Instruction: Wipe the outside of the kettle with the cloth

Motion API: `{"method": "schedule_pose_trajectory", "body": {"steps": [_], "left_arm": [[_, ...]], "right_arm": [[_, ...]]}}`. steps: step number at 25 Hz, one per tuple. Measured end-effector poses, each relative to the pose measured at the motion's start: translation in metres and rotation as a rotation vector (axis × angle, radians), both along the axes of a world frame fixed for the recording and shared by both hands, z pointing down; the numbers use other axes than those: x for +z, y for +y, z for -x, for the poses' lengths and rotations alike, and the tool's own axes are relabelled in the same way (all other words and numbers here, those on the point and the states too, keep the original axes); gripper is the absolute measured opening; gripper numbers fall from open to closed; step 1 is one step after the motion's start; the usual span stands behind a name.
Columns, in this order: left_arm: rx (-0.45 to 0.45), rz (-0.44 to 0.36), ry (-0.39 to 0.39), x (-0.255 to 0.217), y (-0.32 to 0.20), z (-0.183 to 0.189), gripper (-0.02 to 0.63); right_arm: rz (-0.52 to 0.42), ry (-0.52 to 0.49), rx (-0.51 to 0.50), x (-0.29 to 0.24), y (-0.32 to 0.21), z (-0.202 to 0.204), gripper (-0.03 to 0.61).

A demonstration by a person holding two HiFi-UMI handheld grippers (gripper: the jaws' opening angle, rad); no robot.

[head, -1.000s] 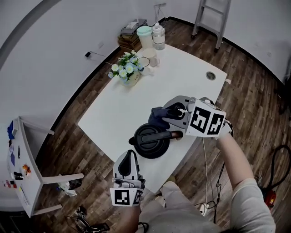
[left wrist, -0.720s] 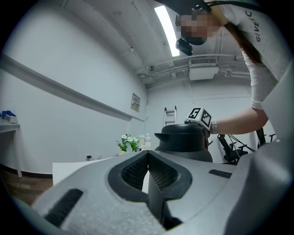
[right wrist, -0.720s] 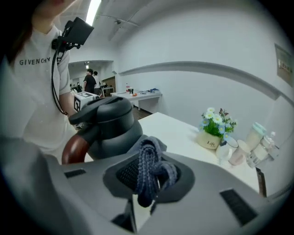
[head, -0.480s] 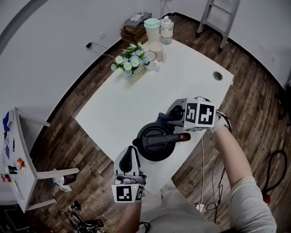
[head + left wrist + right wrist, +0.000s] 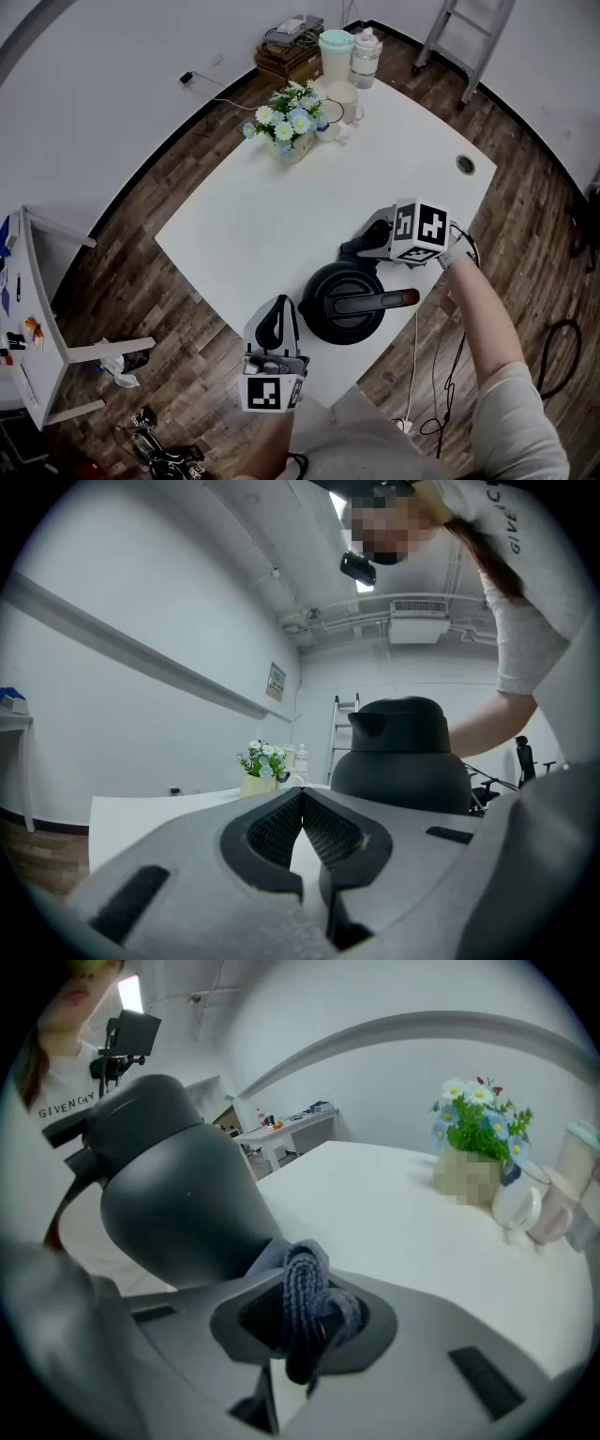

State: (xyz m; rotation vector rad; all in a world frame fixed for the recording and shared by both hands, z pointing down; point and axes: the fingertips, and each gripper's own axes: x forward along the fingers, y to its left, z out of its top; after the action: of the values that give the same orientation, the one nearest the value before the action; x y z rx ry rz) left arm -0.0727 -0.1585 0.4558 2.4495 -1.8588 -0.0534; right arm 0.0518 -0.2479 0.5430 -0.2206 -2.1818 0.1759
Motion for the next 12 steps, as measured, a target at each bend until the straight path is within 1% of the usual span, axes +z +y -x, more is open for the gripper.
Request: {"method": "schedule_pose_trajectory", "body": {"steps": [3, 7, 8, 10, 12], "left_arm": [[0.012, -0.015, -0.023, 0.002, -0.013, 0.007, 0.008], [0.028, -0.007, 0.007, -0.003, -0.030, 0.015, 0.008], [0.032, -0.003, 0.015, -0.005, -0.034, 0.014, 0.008], [0.037, -0.004, 0.017, -0.005, -0.040, 0.015, 0.008], [0.031, -0.005, 0.017, -0.004, -0.046, 0.017, 0.008]], "right_arm": [[-0.065, -0.047, -0.057, -0.036, -0.014, 0.013, 0.052], [-0.113, -0.148, -0.229, -0.108, -0.010, 0.055, 0.052], [-0.116, -0.169, -0.279, -0.125, -0.005, 0.067, 0.052], [-0.087, -0.189, -0.394, -0.150, 0.012, 0.088, 0.052], [-0.036, -0.152, -0.511, -0.159, 0.031, 0.102, 0.052]]}}
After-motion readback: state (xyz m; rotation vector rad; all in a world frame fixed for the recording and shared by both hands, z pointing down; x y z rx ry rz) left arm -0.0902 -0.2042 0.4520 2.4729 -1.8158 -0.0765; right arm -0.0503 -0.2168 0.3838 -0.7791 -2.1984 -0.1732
